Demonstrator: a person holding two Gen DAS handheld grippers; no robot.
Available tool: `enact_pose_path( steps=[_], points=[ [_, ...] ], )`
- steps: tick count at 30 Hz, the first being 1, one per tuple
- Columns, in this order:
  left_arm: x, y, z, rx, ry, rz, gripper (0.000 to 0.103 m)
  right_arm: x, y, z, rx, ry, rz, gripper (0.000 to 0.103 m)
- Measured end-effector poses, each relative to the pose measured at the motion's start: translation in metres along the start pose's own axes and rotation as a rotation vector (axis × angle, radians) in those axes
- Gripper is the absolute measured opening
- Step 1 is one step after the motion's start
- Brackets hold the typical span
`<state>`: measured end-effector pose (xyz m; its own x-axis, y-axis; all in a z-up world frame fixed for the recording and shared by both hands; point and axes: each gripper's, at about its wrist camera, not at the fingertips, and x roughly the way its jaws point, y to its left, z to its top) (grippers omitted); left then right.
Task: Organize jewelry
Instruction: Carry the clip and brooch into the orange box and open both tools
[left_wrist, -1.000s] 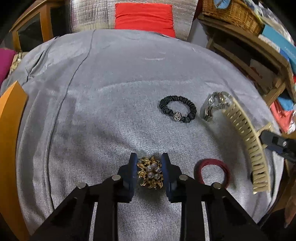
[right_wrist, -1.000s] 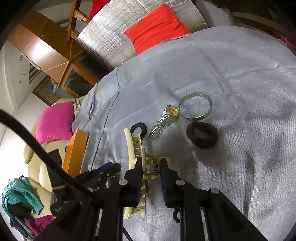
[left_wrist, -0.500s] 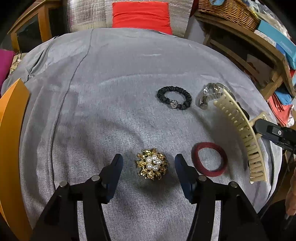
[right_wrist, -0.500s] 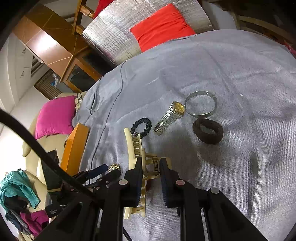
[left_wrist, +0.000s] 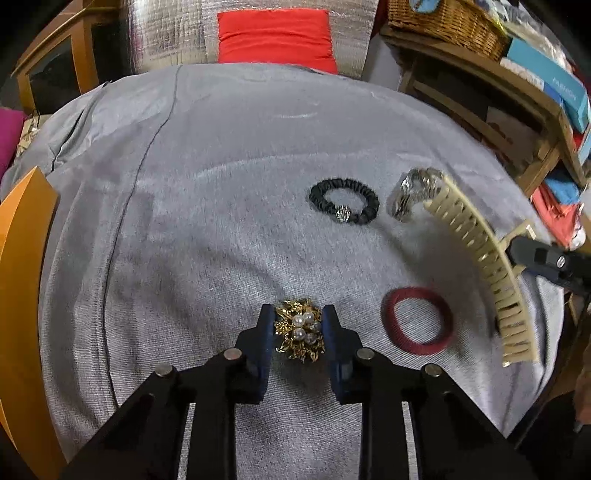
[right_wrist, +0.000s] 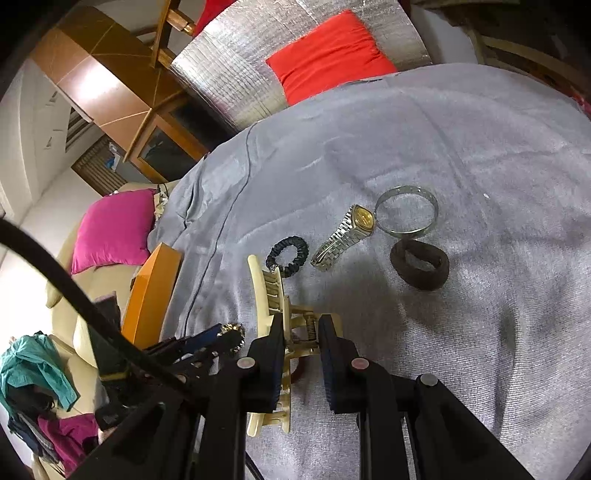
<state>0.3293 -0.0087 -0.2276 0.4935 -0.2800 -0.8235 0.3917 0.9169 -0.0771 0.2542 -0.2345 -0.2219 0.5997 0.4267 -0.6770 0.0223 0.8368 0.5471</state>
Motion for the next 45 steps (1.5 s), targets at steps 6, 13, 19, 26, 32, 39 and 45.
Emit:
enact_pose_path(
  steps=[6, 13, 19, 26, 32, 39, 45],
  points=[
    [-0.013, 0.000, -0.001, 0.008, -0.027, -0.007, 0.027, 0.002, 0.004, -0.001, -0.004, 0.001, 0.000, 0.019],
    [-0.046, 0.010, -0.001, -0.023, -0.097, -0.018, 0.027, 0.004, 0.012, -0.003, -0.023, -0.007, 0.003, 0.019],
    [-0.113, 0.018, -0.004, -0.035, -0.221, 0.023, 0.027, 0.008, 0.036, -0.006, -0.057, -0.012, 0.045, 0.019],
    [-0.202, 0.079, -0.027, -0.074, -0.298, 0.183, 0.027, 0.026, 0.129, 0.007, -0.162, 0.005, 0.149, 0.019],
    [-0.245, 0.171, -0.071, -0.216, -0.287, 0.327, 0.027, 0.072, 0.244, 0.006, -0.289, 0.054, 0.240, 0.019],
    [-0.232, 0.240, -0.122, -0.337, -0.205, 0.370, 0.027, 0.138, 0.350, -0.041, -0.379, 0.164, 0.272, 0.019],
    [-0.200, 0.267, -0.148, -0.412, -0.118, 0.340, 0.027, 0.187, 0.372, -0.079, -0.393, 0.251, 0.181, 0.019]
  ],
)
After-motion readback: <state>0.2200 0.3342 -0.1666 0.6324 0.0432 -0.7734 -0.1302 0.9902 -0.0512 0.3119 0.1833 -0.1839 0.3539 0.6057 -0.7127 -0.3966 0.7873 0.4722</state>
